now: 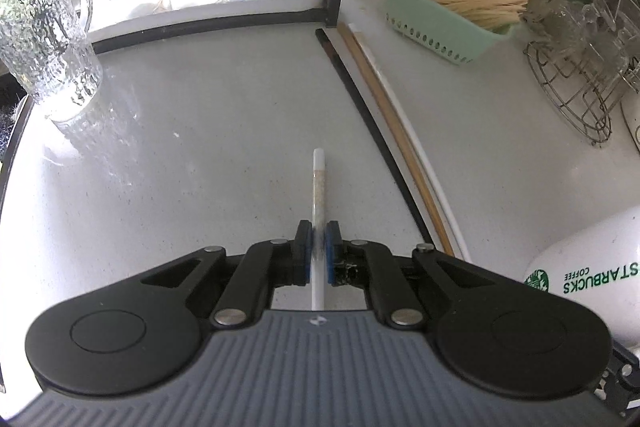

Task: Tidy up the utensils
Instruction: 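Close the left tool on the white chopstick's end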

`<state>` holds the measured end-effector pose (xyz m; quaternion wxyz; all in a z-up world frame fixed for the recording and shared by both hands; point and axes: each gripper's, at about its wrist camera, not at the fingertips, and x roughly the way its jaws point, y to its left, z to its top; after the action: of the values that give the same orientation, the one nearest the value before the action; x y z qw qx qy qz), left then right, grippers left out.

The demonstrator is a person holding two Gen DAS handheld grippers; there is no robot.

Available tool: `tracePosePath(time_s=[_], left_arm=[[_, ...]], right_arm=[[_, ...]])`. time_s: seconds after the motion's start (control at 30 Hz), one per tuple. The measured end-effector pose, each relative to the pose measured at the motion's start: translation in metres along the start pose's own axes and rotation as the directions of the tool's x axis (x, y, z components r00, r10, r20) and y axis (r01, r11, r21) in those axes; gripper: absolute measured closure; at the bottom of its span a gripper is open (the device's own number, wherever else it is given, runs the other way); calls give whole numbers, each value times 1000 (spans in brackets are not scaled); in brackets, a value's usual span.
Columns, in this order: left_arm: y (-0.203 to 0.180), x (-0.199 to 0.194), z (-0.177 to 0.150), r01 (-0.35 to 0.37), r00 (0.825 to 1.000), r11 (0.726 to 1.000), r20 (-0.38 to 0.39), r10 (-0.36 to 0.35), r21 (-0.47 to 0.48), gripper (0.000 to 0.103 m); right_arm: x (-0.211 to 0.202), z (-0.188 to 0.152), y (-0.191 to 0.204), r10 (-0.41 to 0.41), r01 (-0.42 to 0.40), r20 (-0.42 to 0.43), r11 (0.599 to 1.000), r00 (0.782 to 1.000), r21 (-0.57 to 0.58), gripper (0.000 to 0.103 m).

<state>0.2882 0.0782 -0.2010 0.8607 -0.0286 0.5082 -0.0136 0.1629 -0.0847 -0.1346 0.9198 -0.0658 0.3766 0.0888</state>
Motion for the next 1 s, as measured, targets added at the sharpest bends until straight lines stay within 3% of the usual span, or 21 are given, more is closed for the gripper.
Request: tracePosePath(time_s=[0.47,0.77,1.0], left_arm=[[-17,17,33,-70,997,994,-28,73,81,85],[-19,28,57,-68,991,996,-112,74,59,86],[-30,33,62,-83,991,987,-95,97,137,95]], right_arm=[[-1,0,0,5,-5,-2,1000,1000,0,12],[0,0,0,4,-4,-2,1000,1000,0,12],[2,1,2,10,-10,-1,1000,1000,-4,12]])
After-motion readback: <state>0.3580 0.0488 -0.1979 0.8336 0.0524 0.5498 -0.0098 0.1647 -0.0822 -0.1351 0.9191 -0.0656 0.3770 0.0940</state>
